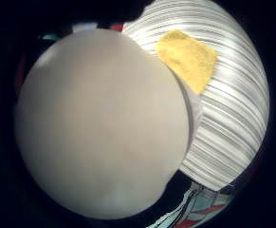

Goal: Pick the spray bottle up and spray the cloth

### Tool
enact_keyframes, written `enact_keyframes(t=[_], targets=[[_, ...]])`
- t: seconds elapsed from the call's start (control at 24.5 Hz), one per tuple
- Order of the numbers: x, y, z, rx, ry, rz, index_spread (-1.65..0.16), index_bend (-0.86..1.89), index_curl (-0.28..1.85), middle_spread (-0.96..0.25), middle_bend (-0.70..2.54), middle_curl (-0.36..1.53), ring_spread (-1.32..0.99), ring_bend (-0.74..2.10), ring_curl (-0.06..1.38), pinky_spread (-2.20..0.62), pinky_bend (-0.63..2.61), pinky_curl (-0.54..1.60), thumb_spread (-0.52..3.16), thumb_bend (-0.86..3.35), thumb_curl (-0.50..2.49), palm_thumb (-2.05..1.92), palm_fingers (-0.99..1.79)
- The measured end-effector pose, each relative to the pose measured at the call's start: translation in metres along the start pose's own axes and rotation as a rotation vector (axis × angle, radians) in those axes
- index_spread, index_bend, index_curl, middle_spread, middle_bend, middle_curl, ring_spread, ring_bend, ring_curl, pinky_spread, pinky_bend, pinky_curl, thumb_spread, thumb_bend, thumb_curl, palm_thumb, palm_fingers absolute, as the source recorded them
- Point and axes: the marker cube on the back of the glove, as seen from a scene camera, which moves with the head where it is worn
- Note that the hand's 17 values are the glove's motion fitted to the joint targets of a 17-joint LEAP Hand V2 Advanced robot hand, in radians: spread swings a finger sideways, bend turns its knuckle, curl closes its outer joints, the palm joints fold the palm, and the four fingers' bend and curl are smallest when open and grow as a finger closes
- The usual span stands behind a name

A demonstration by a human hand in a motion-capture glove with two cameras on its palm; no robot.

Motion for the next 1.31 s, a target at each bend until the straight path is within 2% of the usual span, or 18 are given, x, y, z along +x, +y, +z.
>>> enact_keyframes(t=[0.16,0.41,0.73,1.06,1.31], targets=[[0.02,-0.021,0.008,-0.054,0.14,0.194,-0.1,0.42,0.58,-0.03,0.51,0.57,-0.1,0.48,0.47,0.1,0.13,0.18,0.87,-0.01,0.77,1.22,1.0],[0.063,-0.042,0.017,-0.23,0.327,0.523,-0.11,0.4,0.59,-0.03,0.48,0.57,-0.1,0.49,0.48,0.11,0.13,0.2,0.86,-0.01,0.78,1.22,1.01],[0.124,-0.037,0.016,-0.369,0.513,0.901,-0.13,0.33,0.59,-0.04,0.42,0.57,-0.11,0.51,0.49,0.11,0.17,0.23,0.86,-0.02,0.8,1.2,1.04],[0.147,-0.019,0.015,-0.425,0.547,1.0,-0.14,0.29,0.6,-0.04,0.39,0.57,-0.12,0.52,0.5,0.11,0.16,0.26,0.84,-0.01,0.81,1.19,1.07],[0.155,-0.03,0.007,-0.315,0.58,0.941,-0.15,0.27,0.6,-0.05,0.38,0.58,-0.13,0.51,0.5,0.11,0.16,0.27,0.84,-0.01,0.82,1.19,1.07]])
